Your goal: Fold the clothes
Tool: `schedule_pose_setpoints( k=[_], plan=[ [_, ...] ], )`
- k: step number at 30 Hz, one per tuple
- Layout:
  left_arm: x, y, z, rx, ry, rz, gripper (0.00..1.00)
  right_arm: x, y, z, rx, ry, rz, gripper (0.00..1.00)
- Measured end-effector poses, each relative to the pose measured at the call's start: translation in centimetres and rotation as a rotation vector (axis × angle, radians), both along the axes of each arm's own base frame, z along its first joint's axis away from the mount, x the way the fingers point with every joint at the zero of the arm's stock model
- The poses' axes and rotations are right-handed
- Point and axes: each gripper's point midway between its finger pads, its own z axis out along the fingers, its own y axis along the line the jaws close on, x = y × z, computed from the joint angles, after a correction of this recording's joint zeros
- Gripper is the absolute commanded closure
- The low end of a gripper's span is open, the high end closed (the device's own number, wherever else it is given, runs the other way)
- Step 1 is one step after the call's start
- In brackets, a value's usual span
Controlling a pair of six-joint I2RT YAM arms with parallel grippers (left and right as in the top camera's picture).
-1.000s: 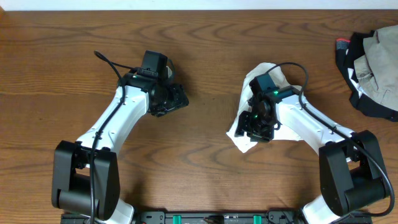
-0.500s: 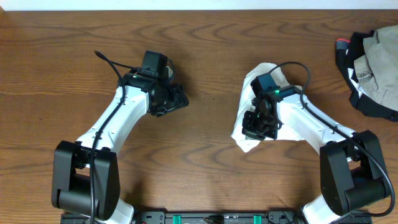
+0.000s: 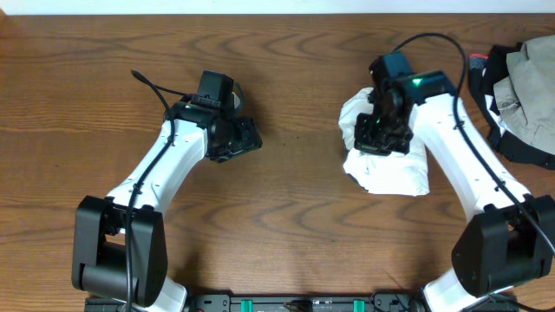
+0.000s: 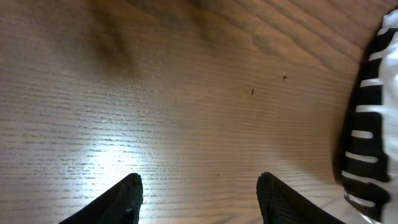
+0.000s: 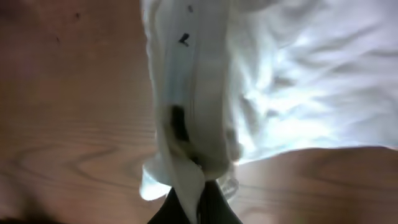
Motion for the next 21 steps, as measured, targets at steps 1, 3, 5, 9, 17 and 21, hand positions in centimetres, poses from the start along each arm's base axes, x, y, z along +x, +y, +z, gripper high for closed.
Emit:
schedule_pose_setpoints(
  k=[1, 3, 5, 9, 17, 21],
  plan=[
    [0.0, 0.0, 0.0, 0.001, 0.001, -0.001, 0.38, -0.1, -0.5, 0.1, -0.010, 0.005, -0.004, 0.99],
    [-0.1, 0.1, 0.0, 0.003, 0.002, -0.002, 0.39, -0.3, -1.7, 0.3, -0.034, 0.020, -0.010, 0.99],
    [-0.1, 0.1, -0.1, 0.006, 0.005, -0.002, 0.39, -0.5, -2.8, 0.4, -0.054, 0.035, -0.020, 0.99],
    [-0.2, 0.2, -0.1, 0.009, 0.006, -0.001, 0.39, -1.3, -5.8, 0.3, -0.128, 0.077, -0.052, 0.99],
    [-0.2, 0.2, -0.1, 0.010, 0.007, -0.001, 0.39, -2.2, -10.8, 0.6, -0.315, 0.112, -0.092, 0.99],
    [-0.2, 0.2, -0.1, 0.009, 0.007, -0.001, 0.38, -1.7, -11.9, 0.7, -0.365, 0.088, -0.102, 0.97]
  ],
)
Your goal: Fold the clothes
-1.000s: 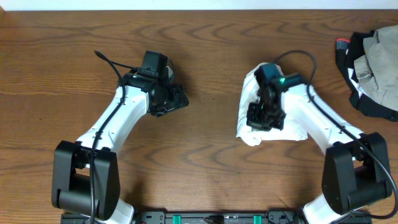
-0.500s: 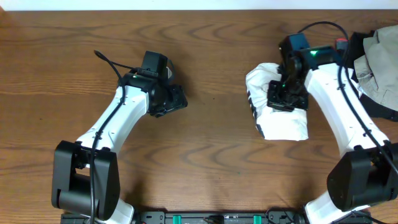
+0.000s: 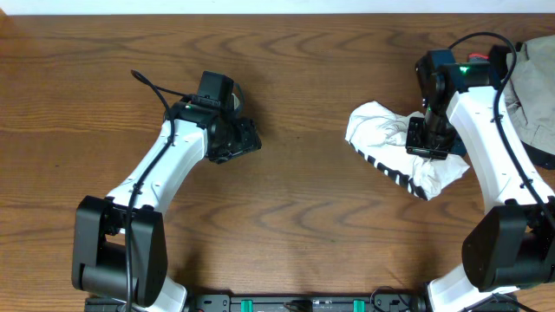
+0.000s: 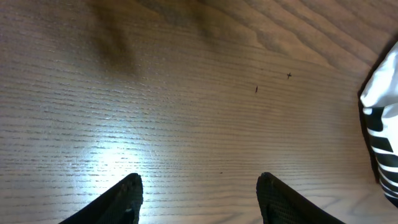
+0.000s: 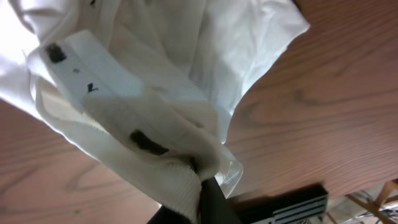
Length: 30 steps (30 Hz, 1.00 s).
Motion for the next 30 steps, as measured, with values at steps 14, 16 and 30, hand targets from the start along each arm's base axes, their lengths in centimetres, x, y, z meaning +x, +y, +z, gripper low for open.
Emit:
schedule_pose_setpoints(
  k=[14, 16, 30],
  plan=[
    [-0.4, 0.1, -0.1, 0.005, 0.016, 0.000, 0.39, 4.6, -3.7, -0.8, -0.097, -0.203, -0.071, 0.94],
    [-0.4, 0.1, -0.1, 0.005, 0.016, 0.000, 0.39, 5.0, -4.4, -1.3, -0.096, -0.226, -0.100, 0.91],
    [-0.7, 0.2, -0.2, 0.008, 0.029, 0.000, 0.39, 5.5, -7.2, -7.1, -0.106, -0.325, -0.202, 0.99]
  ],
)
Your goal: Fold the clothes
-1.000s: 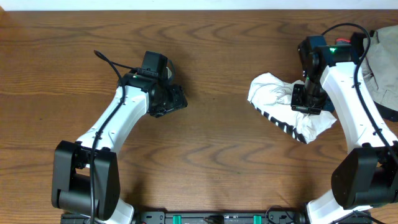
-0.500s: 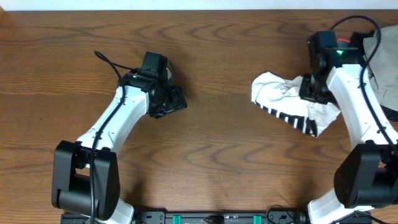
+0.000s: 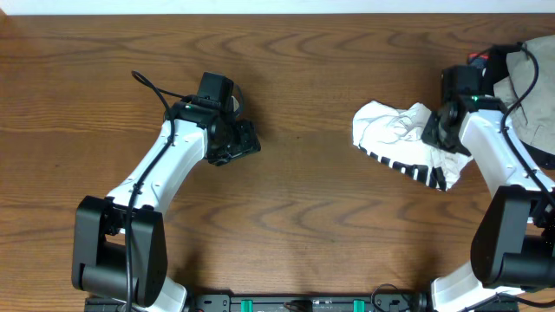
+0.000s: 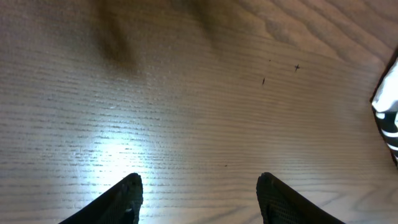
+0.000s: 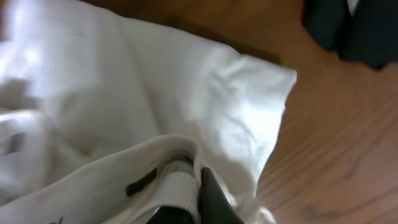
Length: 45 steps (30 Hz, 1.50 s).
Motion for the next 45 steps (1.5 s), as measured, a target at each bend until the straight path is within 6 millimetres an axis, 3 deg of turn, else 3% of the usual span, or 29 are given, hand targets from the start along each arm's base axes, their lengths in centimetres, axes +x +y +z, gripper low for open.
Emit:
schedule_pose_setpoints(
  k=[5, 8, 10, 13, 16, 25, 32, 39, 42, 45],
  plan=[
    [-0.1, 0.0, 0.0, 0.001, 0.003, 0.000, 0.39, -1.6, -2.6, -0.7, -0.039, 0.020, -0.105, 0.98],
    [0.0, 0.0, 0.0, 0.000, 0.002, 0.000, 0.39, -2.0, -3.7, -0.8, -0.051, 0.015, -0.150, 0.90],
    [0.0, 0.0, 0.0, 0.000, 0.002, 0.000, 0.39, -2.3, -4.3, -1.0, -0.060, 0.013, -0.170, 0.79],
    [-0.1, 0.0, 0.0, 0.001, 0.002, 0.000, 0.39, -2.9, -4.4, -1.6, -0.060, 0.025, -0.184, 0.47],
    [-0.1, 0.0, 0.0, 0.001, 0.002, 0.000, 0.38, -3.3, -4.3, -1.9, -0.058, 0.040, -0.180, 0.29],
    [-0.1, 0.0, 0.0, 0.001, 0.002, -0.003, 0.39, -3.9, -4.5, -1.4, -0.071, 0.072, -0.191, 0.28],
    [-0.1, 0.0, 0.0, 0.002, 0.000, -0.007, 0.39, -2.7, -5.6, 3.1, -0.123, 0.067, -0.207, 0.26],
    [-0.1, 0.0, 0.0, 0.003, -0.003, -0.017, 0.39, -1.4, -5.6, 7.5, -0.104, 0.031, -0.215, 0.18],
    [-0.1, 0.0, 0.0, 0.003, -0.004, -0.017, 0.39, 1.2, -3.9, 9.2, -0.002, -0.038, -0.107, 0.18],
    [0.0, 0.0, 0.0, 0.003, -0.005, -0.017, 0.39, 3.6, -0.2, 10.3, 0.167, -0.100, 0.129, 0.15]
  ],
)
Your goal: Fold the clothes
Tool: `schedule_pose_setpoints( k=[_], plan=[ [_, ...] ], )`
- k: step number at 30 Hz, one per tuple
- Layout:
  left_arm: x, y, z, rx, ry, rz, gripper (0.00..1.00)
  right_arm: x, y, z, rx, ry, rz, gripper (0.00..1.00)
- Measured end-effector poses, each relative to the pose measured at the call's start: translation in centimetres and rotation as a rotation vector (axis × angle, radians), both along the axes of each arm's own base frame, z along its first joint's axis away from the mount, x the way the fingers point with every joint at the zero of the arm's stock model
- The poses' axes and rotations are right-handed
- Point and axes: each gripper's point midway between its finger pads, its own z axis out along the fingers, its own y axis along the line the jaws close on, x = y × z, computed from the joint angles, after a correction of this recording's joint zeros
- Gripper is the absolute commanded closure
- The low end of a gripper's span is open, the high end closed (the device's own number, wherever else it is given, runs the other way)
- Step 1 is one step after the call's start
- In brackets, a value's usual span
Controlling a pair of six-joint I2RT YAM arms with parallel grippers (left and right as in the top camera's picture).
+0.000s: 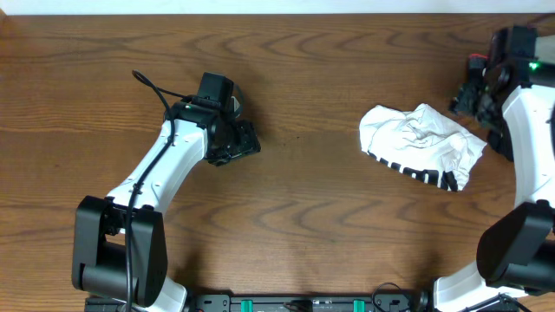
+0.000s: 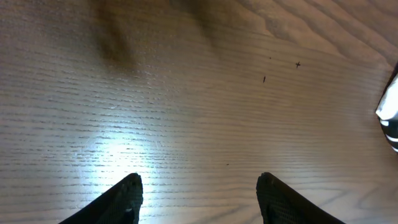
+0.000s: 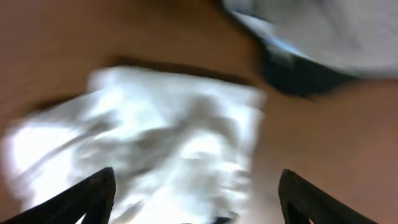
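A white garment with black lettering (image 1: pixel 422 145) lies crumpled on the wooden table (image 1: pixel 312 208) at the right; the right wrist view shows it blurred (image 3: pixel 155 149), and its edge shows in the left wrist view (image 2: pixel 388 115). My right gripper (image 3: pixel 196 202) is open above it with nothing between its fingers; overhead it sits at the far right edge (image 1: pixel 479 94). My left gripper (image 2: pixel 199 199) hangs open over bare wood left of centre (image 1: pixel 247 143).
A pile of other clothes, dark and beige, lies at the table's far right edge (image 1: pixel 542 61) and shows in the right wrist view (image 3: pixel 323 37). Bare wood stretches between the two arms.
My right gripper has let go of the white garment and opened, and it has moved up and toward the far right. The garment lies spread a bit wider. The left arm is unchanged.
My right gripper was shut on the white garment right of centre. Then it held the garment farther right, with black lettering showing, then farther right still. Now the garment lies released near the right edge. The left gripper stayed open throughout.
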Motion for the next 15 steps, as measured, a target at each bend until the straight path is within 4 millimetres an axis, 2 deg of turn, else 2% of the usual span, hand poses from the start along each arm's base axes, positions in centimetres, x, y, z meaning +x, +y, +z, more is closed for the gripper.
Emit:
schedule_pose_setpoints(
  k=[3, 9, 12, 15],
  plan=[
    [0.0, 0.0, 0.0, 0.000, 0.000, 0.000, 0.38, 1.1, 3.3, 0.4, 0.090, -0.040, 0.188, 0.05],
    [0.0, 0.0, 0.0, 0.000, -0.001, 0.000, 0.39, 2.2, 10.2, 0.0, 0.104, -0.061, 0.488, 0.04],
    [0.0, 0.0, 0.0, 0.000, 0.000, 0.000, 0.39, 3.1, 12.8, -1.8, 0.052, -0.034, 0.572, 0.04],
    [0.0, 0.0, 0.0, 0.000, 0.000, 0.000, 0.38, 3.9, 14.0, -4.3, 0.008, 0.010, 0.603, 0.05]
  ],
)
